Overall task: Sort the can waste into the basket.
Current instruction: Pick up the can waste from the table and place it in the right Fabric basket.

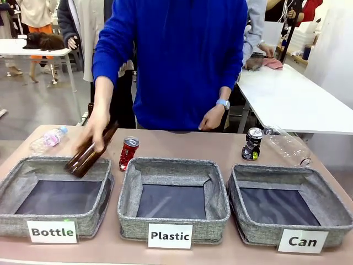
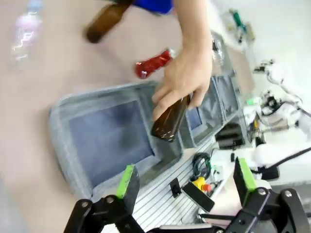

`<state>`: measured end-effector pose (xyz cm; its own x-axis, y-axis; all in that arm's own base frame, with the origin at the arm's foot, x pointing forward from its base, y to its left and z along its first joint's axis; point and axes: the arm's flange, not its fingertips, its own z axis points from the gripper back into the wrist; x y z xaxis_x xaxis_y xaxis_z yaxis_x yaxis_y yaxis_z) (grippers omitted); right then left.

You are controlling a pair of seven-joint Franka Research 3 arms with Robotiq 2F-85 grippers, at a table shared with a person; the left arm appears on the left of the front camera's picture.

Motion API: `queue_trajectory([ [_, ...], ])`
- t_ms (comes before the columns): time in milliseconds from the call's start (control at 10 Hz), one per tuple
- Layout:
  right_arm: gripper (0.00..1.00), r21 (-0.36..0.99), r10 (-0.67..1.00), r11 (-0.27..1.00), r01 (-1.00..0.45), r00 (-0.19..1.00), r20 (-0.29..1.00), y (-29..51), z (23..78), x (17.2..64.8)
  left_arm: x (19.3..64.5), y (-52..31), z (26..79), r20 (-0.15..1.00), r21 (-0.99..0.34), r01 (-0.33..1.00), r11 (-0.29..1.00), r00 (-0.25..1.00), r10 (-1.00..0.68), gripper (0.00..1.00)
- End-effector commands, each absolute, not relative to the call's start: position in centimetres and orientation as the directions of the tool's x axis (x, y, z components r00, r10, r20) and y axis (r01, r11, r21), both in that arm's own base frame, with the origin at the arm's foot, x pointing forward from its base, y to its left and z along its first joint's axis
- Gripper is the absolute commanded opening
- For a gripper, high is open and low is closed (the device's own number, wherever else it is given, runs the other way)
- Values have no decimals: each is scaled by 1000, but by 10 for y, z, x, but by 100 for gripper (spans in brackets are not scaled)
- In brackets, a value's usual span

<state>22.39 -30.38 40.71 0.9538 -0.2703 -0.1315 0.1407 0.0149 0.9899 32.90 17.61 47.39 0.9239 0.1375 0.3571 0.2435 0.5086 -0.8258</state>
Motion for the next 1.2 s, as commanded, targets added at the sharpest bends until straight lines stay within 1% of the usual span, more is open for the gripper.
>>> queue_trajectory([
  [0, 100, 992, -268, 8, 129, 956, -122, -304, 409, 223, 303, 237, 457, 352, -860, 197, 470, 896, 269, 100],
  [200, 100, 992, -268, 8, 129, 956, -122, -304, 409, 223, 261, 293, 429, 314, -904, 110, 414, 826, 467, 100],
  [400, 100, 992, -268, 8, 129, 956, -122, -304, 409, 223, 239, 304, 404, 290, -932, 100, 349, 783, 551, 100],
  [500, 100, 992, -268, 8, 129, 956, -122, -304, 409, 223, 236, 304, 401, 286, -933, 89, 349, 774, 565, 100],
  [600, 100, 992, -268, 8, 129, 956, -122, -304, 409, 223, 233, 303, 405, 301, -928, 101, 359, 769, 563, 100],
  [800, 100, 992, -268, 8, 129, 956, -122, -304, 409, 223, 243, 285, 424, 342, -906, 117, 407, 768, 541, 100],
  [900, 100, 992, -268, 8, 129, 956, -122, -304, 409, 223, 253, 269, 439, 389, -885, 165, 435, 775, 499, 100],
  [1000, 100, 992, -268, 8, 129, 956, -122, -304, 409, 223, 271, 238, 459, 462, -848, 243, 472, 775, 430, 100],
  [1100, 100, 992, -268, 8, 129, 956, -122, -304, 409, 223, 287, 209, 475, 497, -815, 280, 507, 788, 363, 100],
])
